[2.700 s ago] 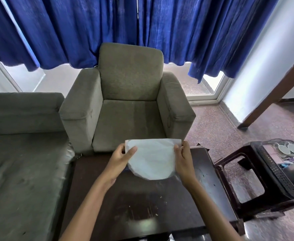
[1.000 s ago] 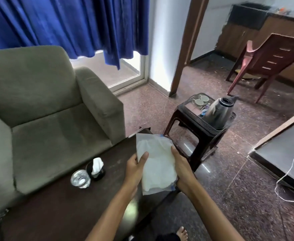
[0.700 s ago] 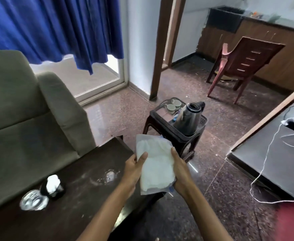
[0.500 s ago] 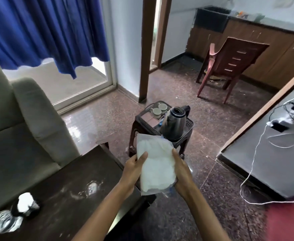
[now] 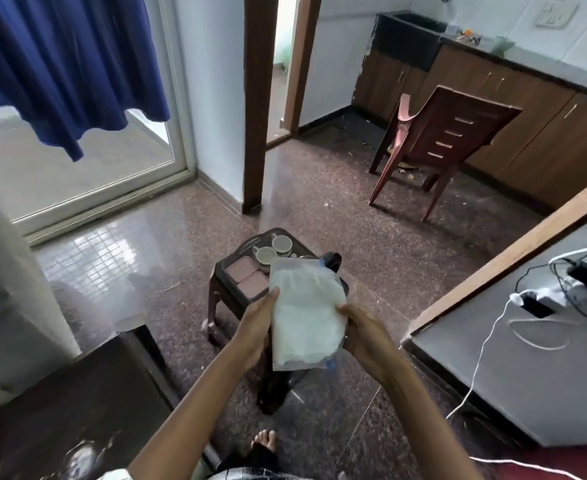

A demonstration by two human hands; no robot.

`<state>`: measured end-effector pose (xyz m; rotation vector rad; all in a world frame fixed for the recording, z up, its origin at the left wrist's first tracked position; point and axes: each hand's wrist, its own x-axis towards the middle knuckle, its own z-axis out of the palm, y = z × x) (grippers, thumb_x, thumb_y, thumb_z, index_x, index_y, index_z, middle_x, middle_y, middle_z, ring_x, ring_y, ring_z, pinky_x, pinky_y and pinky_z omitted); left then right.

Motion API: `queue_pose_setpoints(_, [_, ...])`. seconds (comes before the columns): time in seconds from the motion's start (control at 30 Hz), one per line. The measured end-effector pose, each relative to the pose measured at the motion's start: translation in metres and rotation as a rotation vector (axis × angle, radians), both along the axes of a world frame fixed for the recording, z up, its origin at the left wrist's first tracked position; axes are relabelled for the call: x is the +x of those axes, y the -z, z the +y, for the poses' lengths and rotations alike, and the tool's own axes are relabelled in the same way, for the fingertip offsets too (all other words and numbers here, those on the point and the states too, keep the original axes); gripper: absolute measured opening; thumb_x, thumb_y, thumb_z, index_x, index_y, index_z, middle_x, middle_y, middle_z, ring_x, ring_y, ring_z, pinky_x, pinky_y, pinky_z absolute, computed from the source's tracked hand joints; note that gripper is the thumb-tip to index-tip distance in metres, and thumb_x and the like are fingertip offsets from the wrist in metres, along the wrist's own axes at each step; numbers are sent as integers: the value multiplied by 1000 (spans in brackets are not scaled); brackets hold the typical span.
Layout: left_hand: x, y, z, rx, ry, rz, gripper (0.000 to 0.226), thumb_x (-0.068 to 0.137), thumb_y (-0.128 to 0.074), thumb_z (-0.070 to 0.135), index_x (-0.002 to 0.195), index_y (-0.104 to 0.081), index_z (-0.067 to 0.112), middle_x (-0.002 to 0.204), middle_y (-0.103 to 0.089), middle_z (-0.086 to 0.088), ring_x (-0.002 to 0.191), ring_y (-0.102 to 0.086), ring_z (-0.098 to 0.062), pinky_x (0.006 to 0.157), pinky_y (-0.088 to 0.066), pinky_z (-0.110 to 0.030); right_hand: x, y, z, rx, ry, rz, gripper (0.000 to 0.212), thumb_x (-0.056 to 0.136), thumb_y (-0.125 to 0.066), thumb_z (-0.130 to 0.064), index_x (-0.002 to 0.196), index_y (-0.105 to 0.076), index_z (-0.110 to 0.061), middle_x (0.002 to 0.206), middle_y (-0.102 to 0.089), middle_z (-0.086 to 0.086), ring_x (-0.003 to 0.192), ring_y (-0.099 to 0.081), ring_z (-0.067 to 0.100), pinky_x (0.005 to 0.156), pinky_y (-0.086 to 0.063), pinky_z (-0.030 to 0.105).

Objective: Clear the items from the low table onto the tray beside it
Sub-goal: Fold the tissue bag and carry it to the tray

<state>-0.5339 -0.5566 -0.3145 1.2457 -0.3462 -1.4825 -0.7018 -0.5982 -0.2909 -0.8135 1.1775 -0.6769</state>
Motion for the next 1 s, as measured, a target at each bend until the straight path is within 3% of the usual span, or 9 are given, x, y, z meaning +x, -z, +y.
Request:
queue_pose_setpoints(0.1, [-3,1,-40,64,16,-68,26,97,-45,30,86,-66,18,69,-71,7,58,-67,-7,60,-51,-27,-13,4,-43,12,-8,21,18,93,-47,-7,89,-64,-7,82,-69,9,69,-64,21,63,-48,34])
queue_pose_setpoints(0.2, [-1,3,-78,75,58,-110,20,95,-45,25,94,-64,18,77,-65,3,58,-62,-7,56,-49,-22,-26,17,-88,46,32,54,20,92,-49,-8,105,-62,0,97,-66,16,85,-59,30,71,-48,39])
queue_pose_setpoints(0.37, [0,19,-138,89,54,-370,15,91,-53,11,102,-61,13,92,-69,-2,71,-60,-12,60,-48,-23,-40,35,-180,31,40,113,15,91,-48,-8,97,-62,-5,92,-66,13,78,-60,27,64,-50,36])
queue_pose_setpoints(0.43, [-2,36,-162,72,57,-607,19,85,-61,8,103,-65,11,102,-70,-7,85,-63,-15,79,-54,-33,-42,41,-219,10,51,133,15,90,-47,-6,90,-62,-6,85,-64,11,73,-58,26,61,-47,34])
queue_pose_setpoints(0.5, [-6,50,-177,116,115,-882,30,78,-67,17,109,-65,16,111,-68,-3,101,-62,-17,94,-48,-35,-43,43,-256,-15,43,178,15,89,-46,-5,86,-61,-6,77,-61,9,67,-54,24,58,-43,32])
queue_pose_setpoints(0.6, [-17,65,-192,250,340,-1099,72,69,-70,40,134,-43,27,136,-49,-4,126,-45,-26,105,-37,-39,-44,51,-304,-112,-18,306,19,87,-45,-2,73,-56,-10,67,-51,7,58,-45,18,51,-34,25])
queue_pose_setpoints(0.67, [-27,78,-199,359,543,-1157,94,67,-70,53,145,-23,28,148,-30,-8,136,-30,-32,112,-28,-44,-45,66,-330,-178,-98,388,15,84,-48,-5,70,-53,-10,64,-47,6,56,-41,16,44,-31,20])
queue_pose_setpoints(0.77, [-42,91,-203,473,600,-1157,98,70,-71,51,147,-16,27,154,-10,-13,141,-11,-36,117,-13,-45,-42,98,-351,-218,-258,496,10,75,-51,-13,65,-51,-9,61,-46,6,56,-40,17,47,-31,21])
queue_pose_setpoints(1.0, [-41,92,-201,513,493,-1128,94,62,-80,45,140,-28,36,150,-17,-2,136,-21,-33,112,-24,-41,-20,168,-372,-214,-568,615,17,77,-51,-2,62,-50,-11,64,-45,9,65,-43,19,58,-33,34])
